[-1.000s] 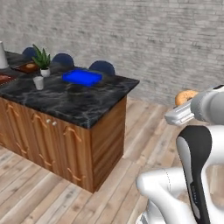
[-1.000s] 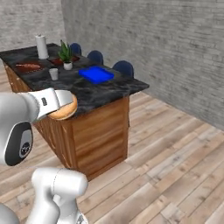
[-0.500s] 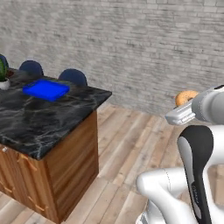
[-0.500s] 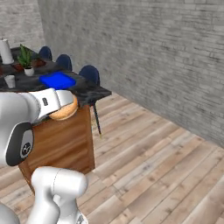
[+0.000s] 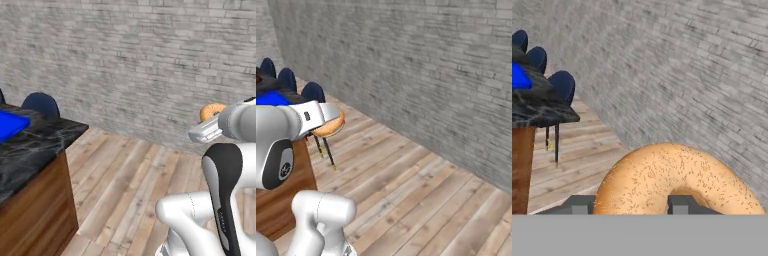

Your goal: Take the donut and cupcake from the fridge and place them on the empty tray on the dining counter.

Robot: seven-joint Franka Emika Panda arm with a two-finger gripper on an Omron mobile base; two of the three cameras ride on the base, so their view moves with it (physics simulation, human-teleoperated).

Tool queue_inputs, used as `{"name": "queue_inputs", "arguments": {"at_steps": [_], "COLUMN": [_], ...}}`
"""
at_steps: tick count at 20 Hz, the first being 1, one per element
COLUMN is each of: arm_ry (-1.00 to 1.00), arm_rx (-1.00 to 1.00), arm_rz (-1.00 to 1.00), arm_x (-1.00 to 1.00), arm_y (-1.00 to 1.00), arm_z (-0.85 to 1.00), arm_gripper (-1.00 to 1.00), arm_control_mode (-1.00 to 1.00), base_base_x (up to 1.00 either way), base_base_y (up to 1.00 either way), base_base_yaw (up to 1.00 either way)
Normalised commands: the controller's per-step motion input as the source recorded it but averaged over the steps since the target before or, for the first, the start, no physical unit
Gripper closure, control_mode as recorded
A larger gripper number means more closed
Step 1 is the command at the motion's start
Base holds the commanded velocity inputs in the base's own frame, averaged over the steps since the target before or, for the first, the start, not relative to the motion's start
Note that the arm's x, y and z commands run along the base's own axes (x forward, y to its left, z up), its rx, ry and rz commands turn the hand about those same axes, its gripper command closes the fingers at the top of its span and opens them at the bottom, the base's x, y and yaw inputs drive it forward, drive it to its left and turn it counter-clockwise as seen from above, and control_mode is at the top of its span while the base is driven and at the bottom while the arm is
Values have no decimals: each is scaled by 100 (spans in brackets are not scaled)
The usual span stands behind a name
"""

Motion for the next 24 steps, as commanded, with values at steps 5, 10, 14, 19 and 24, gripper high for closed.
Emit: {"name": "queue_inputs", "arguments": {"at_steps": [5,10,14,19,24], "arm_ry": [0,0,0,0,0], "arm_rx": [0,0,0,0,0], "arm_rz": [0,0,0,0,0], "arm_x": [0,0,0,0,0], "arm_y": [0,0,0,0,0], "arm_z": [0,0,0,0,0], "arm_gripper": [100,100,100,100,100], "arm_control_mode": [100,100,100,100,100], "base_base_x": [61,66,68,76,88], "base_base_y": [-97,-77,-12,4,3], "base_base_yaw": [-14,-3,12,42,51]}}
